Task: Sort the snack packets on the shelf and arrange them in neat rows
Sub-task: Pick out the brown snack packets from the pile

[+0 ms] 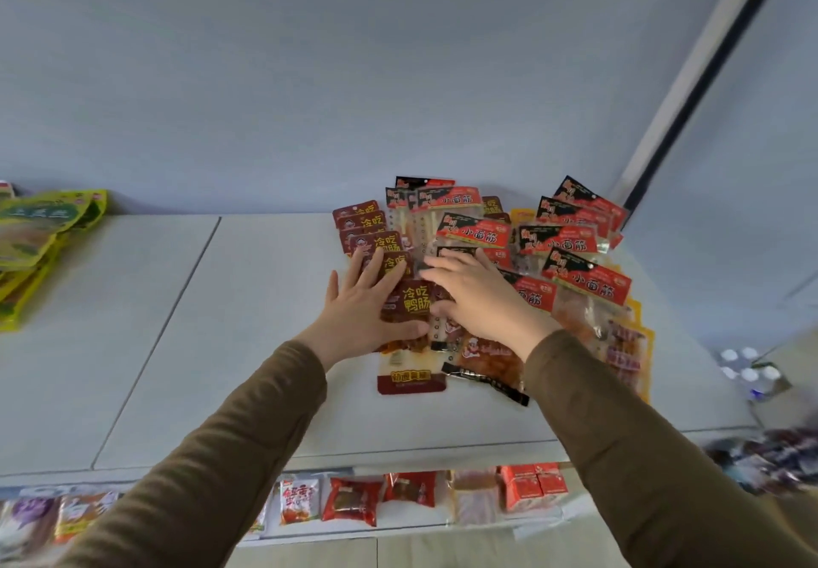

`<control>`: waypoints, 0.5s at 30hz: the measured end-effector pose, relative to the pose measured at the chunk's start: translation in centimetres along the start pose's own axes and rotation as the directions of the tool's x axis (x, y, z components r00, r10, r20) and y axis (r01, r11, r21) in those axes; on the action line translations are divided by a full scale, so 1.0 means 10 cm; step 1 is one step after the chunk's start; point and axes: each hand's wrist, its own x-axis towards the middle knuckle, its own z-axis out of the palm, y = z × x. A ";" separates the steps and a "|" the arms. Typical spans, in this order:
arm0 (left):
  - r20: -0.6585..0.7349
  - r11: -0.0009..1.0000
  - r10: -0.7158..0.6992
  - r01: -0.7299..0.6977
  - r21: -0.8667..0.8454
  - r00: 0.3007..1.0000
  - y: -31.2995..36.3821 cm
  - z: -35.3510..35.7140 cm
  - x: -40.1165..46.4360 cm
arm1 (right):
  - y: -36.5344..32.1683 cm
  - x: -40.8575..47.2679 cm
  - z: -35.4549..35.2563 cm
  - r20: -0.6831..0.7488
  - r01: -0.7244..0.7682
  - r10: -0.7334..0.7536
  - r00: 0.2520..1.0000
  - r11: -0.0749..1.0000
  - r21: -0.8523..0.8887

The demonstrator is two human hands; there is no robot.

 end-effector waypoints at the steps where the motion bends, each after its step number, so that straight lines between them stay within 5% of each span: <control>1: 0.002 1.000 -0.021 0.021 0.002 1.000 -0.03 0.01 0.02 | 0.02 0.02 -0.02 0.005 0.008 -0.008 1.000 1.000 -0.013; 4: -0.009 0.996 -0.086 0.086 -0.033 0.996 -0.15 -0.02 0.05 | 0.02 0.16 -0.09 -0.040 0.026 -0.027 0.999 0.999 -0.039; 7: 0.016 0.987 -0.141 0.142 -0.081 0.990 -0.20 -0.12 0.06 | -0.11 0.36 -0.16 -0.140 0.032 -0.015 0.990 0.992 0.120; 10: -0.015 0.955 -0.160 0.151 -0.255 0.987 -0.19 -0.18 0.06 | -0.25 0.60 -0.19 -0.017 0.065 -0.063 0.998 0.981 0.185; 13: -0.005 0.773 -0.170 0.130 -0.622 0.985 -0.32 -0.26 0.01 | -0.29 0.74 -0.13 0.146 0.104 -0.120 0.982 0.988 0.112; 15: 0.038 0.558 -0.145 0.113 -0.822 0.989 -0.46 -0.34 0.00 | -0.25 0.77 -0.07 0.171 0.116 -0.123 0.978 0.992 0.049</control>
